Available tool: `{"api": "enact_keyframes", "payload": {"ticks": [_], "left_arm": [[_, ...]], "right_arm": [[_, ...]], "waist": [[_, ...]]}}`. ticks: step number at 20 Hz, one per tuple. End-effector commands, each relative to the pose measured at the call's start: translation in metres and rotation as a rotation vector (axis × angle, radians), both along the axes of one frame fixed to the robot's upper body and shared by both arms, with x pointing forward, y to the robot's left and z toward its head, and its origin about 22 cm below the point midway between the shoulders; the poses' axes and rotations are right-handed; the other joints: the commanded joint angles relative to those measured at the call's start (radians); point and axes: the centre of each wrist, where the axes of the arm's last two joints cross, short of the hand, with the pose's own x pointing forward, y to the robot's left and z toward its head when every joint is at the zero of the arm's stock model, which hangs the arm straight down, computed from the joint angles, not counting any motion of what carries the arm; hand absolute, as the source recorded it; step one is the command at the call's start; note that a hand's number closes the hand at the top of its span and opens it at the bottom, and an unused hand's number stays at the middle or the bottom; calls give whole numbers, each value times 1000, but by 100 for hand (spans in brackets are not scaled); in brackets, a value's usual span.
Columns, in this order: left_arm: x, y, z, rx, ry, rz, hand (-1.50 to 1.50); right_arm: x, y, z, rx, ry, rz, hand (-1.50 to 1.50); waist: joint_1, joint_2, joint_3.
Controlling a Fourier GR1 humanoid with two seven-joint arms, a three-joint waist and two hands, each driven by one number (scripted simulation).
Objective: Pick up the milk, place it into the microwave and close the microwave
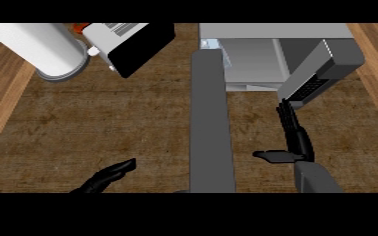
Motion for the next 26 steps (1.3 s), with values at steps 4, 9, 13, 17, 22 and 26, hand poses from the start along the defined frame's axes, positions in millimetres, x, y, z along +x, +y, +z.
{"api": "enact_keyframes", "payload": {"ticks": [4,9,13,17,22,26], "left_arm": [[27,-21,-11,33,-3,-51,150],[42,-49,-8,76,29,-123,150],[57,-36,-4,92,42,-219,150],[88,-68,-21,186,107,-345,150],[86,-102,-47,224,159,-464,150],[105,-129,-45,303,56,-451,150]], "right_arm": [[-49,-36,-13,90,-66,29,-150],[-77,-34,-17,110,-82,39,-150],[-107,-47,-17,95,-80,14,-150],[-103,-62,-6,77,-104,14,-150],[-119,-73,10,83,-112,22,-150],[-136,-82,20,89,-137,33,-150]], "waist": [[-7,0,0],[-23,-3,-1],[-10,0,0],[-17,4,1],[-21,1,-1],[-28,3,-1]]}}
